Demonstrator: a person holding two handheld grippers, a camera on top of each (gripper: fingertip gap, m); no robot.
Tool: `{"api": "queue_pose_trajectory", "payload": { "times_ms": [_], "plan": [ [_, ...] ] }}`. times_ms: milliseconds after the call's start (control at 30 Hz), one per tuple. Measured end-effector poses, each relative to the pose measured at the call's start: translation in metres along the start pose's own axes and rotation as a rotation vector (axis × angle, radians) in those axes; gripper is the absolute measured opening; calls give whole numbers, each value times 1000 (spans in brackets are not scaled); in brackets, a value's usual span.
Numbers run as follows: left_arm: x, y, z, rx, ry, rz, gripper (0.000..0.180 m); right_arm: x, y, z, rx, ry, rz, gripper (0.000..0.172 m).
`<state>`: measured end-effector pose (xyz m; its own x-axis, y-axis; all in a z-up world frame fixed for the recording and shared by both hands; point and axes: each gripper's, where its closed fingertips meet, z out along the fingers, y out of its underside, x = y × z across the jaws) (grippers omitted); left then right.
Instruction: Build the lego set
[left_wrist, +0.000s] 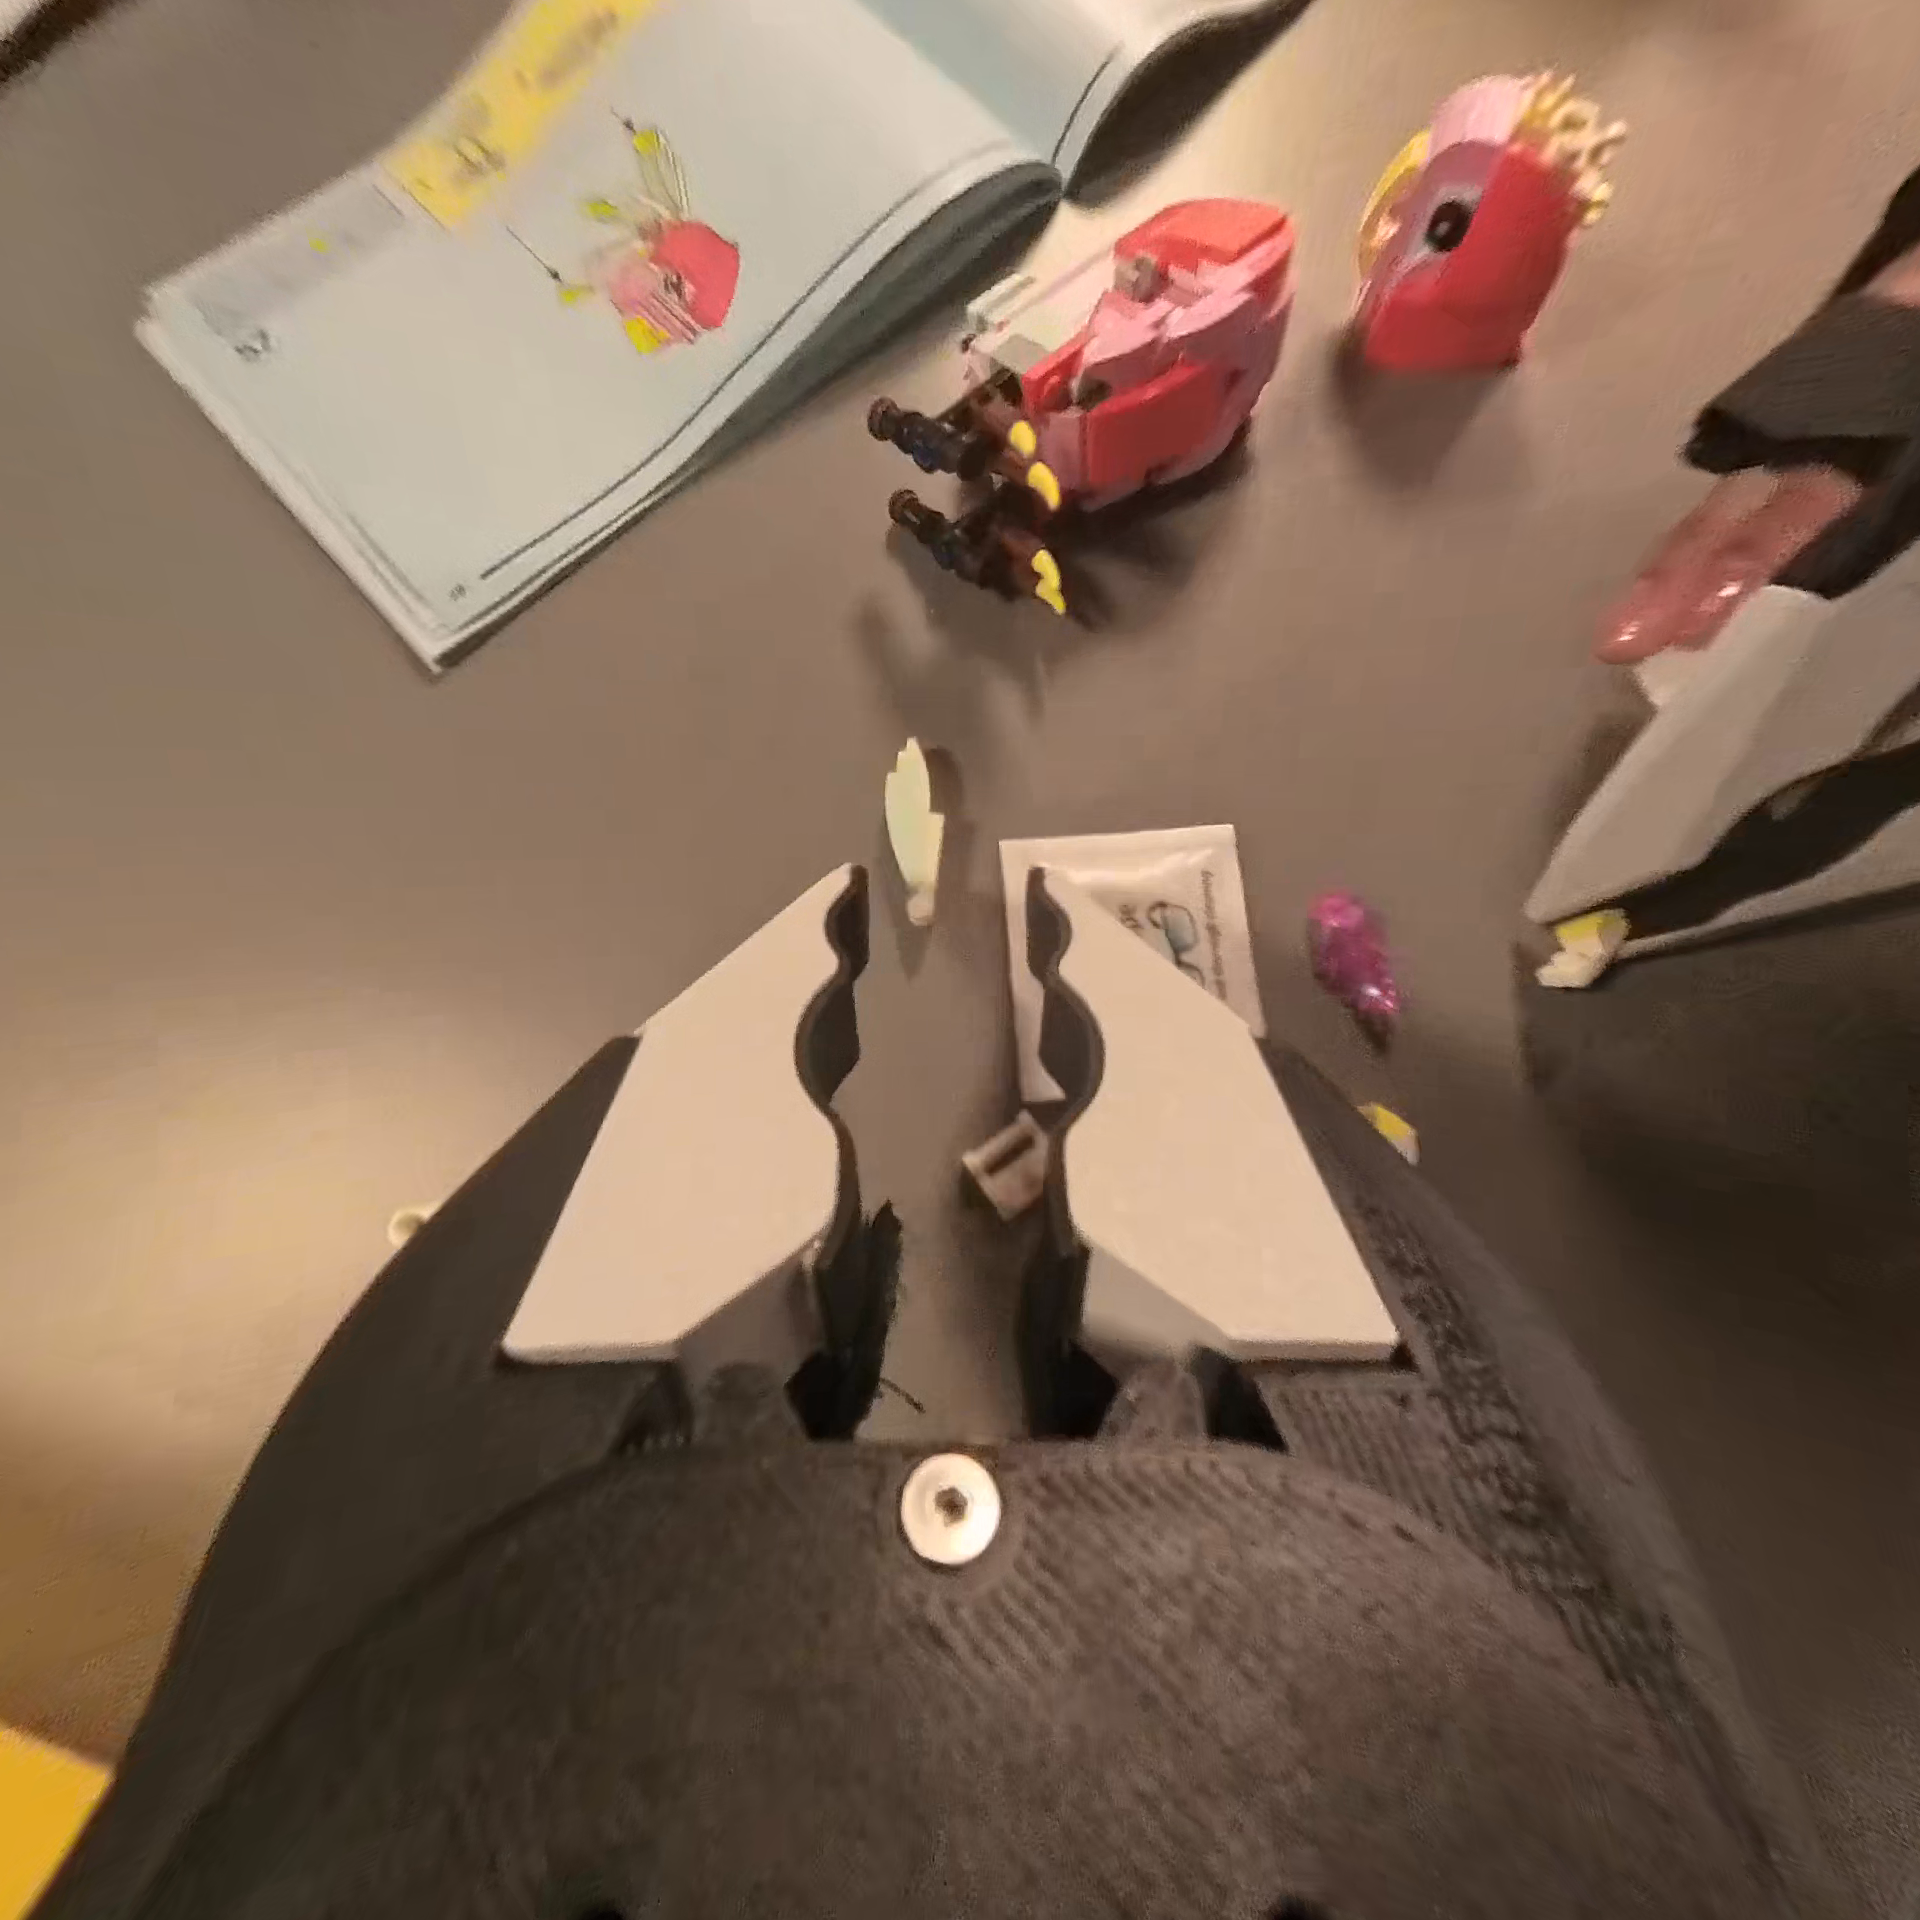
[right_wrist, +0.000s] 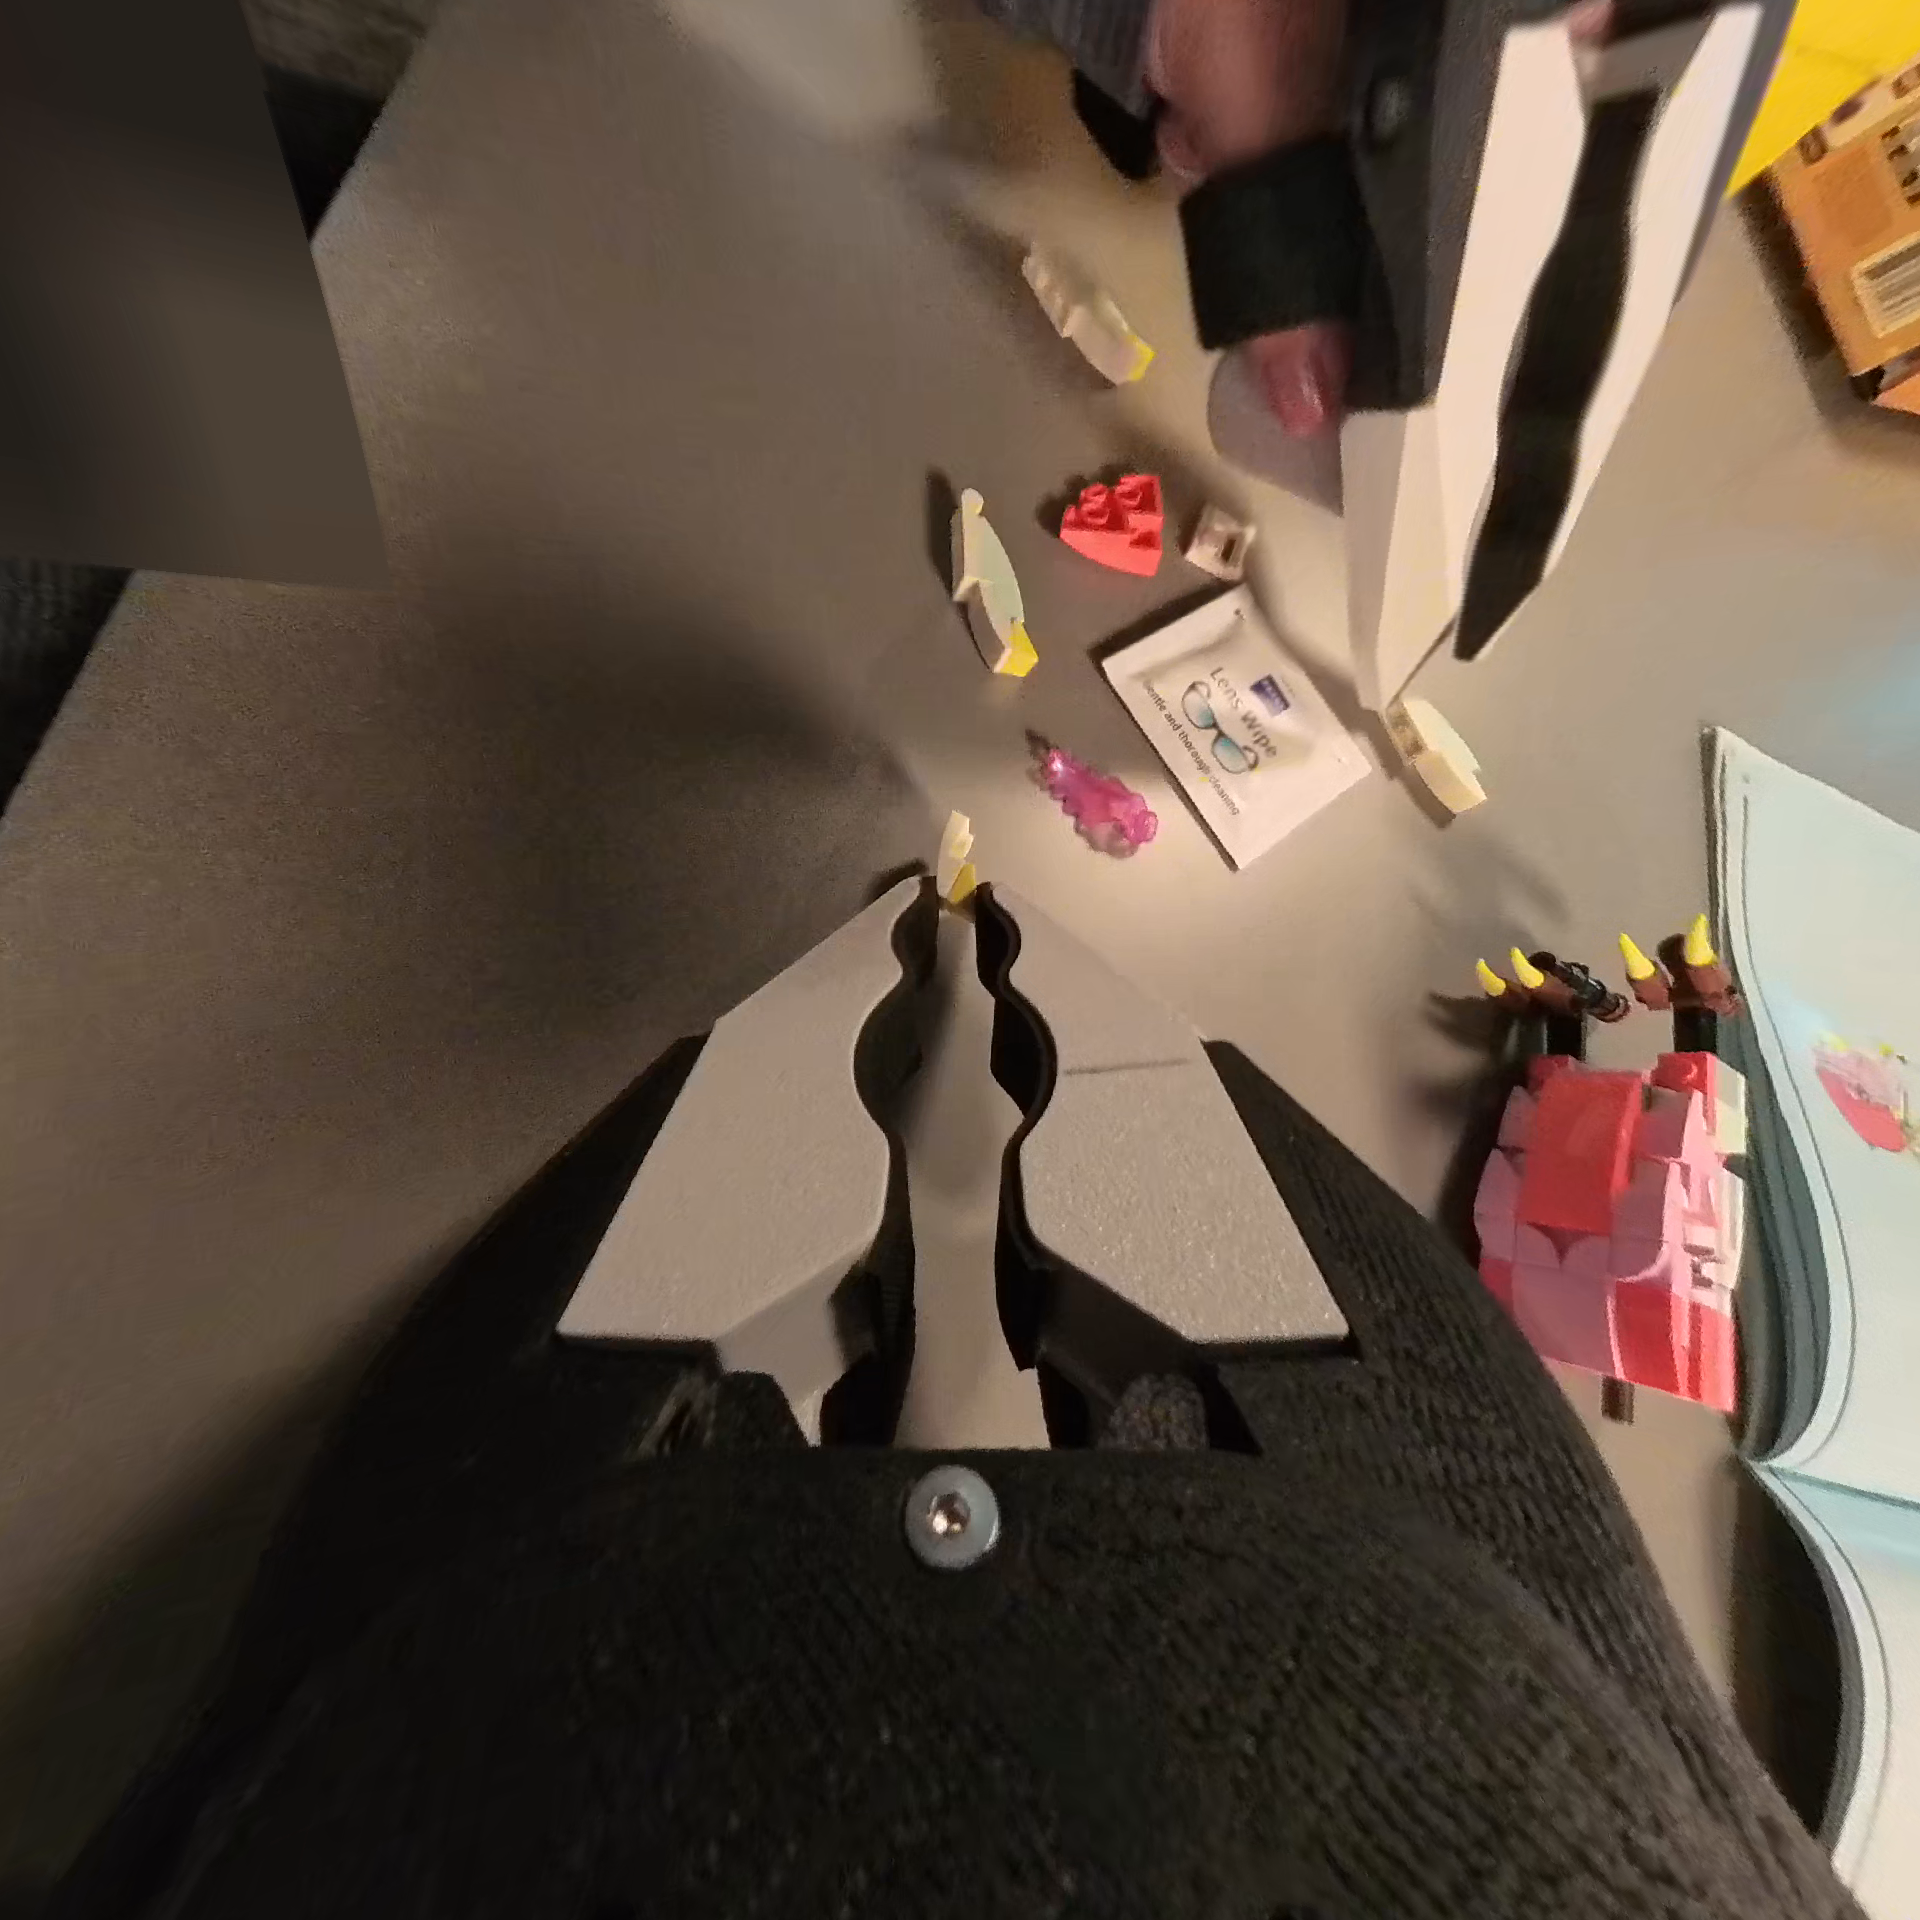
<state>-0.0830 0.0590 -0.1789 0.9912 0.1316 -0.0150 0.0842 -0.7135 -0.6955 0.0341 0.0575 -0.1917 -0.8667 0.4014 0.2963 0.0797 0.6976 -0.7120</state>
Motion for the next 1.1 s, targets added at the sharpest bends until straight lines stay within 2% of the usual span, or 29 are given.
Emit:
{"api": "queue_pose_trajectory", "payload": {
  "times_ms": [100,233,300,500,733,800,1000,1100],
  "plan": [
    [-7,6,14,-80,-14,28,29,-1,3,-2,-7,-21,10,5],
    [-6,5,18,-102,14,29,24,-3,4,-4,-15,-41,16,5],
    [-3,5,19,-106,52,37,9,-4,4,-5,-14,-49,20,5],
    [-1,4,9,-61,32,142,8,-4,5,-6,-16,-54,18,5],
    [42,-8,-23,122,-35,462,8,-7,4,-6,-9,-71,-3,5],
    [52,-8,-30,150,-52,507,8,-8,4,-6,-10,-74,-6,5],
    [79,-5,-43,178,2,492,8,-8,7,-9,-30,-91,20,5],
    [97,7,-43,126,111,451,8,-9,8,-11,-33,-110,41,5]
  ]
}}
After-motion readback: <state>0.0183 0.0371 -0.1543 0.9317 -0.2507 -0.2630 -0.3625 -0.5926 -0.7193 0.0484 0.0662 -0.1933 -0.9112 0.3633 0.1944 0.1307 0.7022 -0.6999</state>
